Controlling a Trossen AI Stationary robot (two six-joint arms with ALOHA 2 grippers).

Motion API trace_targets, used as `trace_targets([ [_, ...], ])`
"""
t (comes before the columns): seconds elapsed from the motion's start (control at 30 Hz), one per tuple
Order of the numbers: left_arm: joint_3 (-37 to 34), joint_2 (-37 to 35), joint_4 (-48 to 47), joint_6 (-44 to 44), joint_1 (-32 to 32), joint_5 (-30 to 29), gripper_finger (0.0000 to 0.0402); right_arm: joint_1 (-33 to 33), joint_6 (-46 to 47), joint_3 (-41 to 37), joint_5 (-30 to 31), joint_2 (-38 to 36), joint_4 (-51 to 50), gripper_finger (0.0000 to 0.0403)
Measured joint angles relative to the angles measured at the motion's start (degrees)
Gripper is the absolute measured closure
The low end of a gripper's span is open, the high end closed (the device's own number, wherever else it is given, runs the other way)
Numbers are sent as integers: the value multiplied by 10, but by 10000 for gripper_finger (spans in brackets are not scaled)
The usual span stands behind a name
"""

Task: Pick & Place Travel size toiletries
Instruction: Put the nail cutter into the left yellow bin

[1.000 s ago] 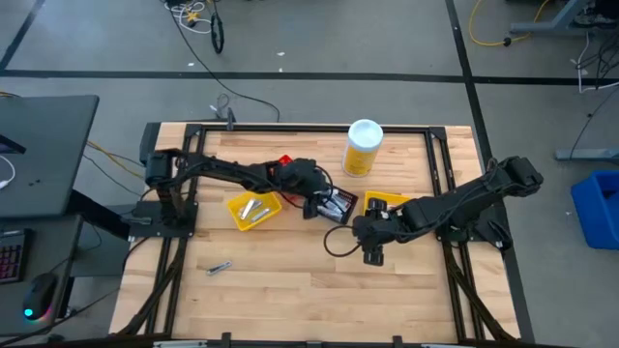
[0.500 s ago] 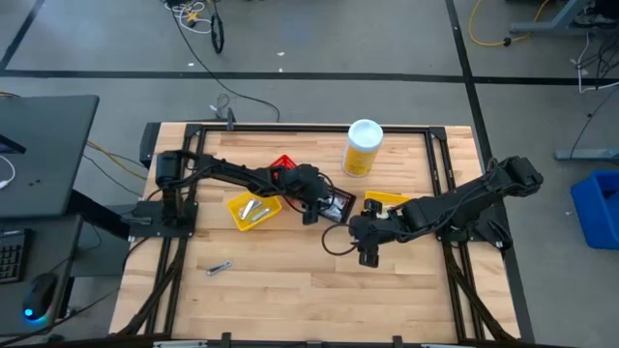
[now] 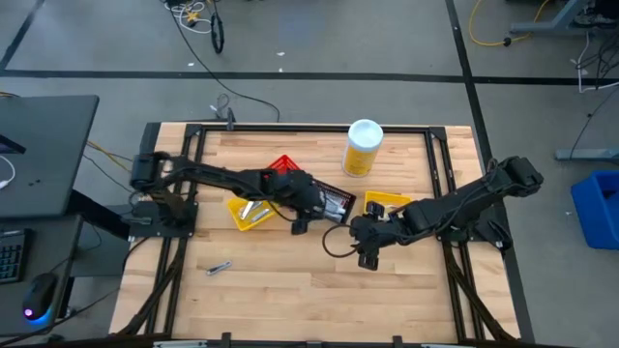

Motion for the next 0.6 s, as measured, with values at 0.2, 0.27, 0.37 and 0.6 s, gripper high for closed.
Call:
trace_targets([
  [0.2,-12,-91,-166,-61,-62,-60,213,2,17,0,0,0,2,191],
  [0.27,-30,-121,-198,-93,-89,-77,213,2,23,0,0,0,3,195],
  [0.37,-65,-172,-229,-172,-135,-103,213,2,31,0,1,0,5,200],
  [0.6,-165,-288,-237,-376,-264,-165,213,2,31,0,0,1,20,206],
])
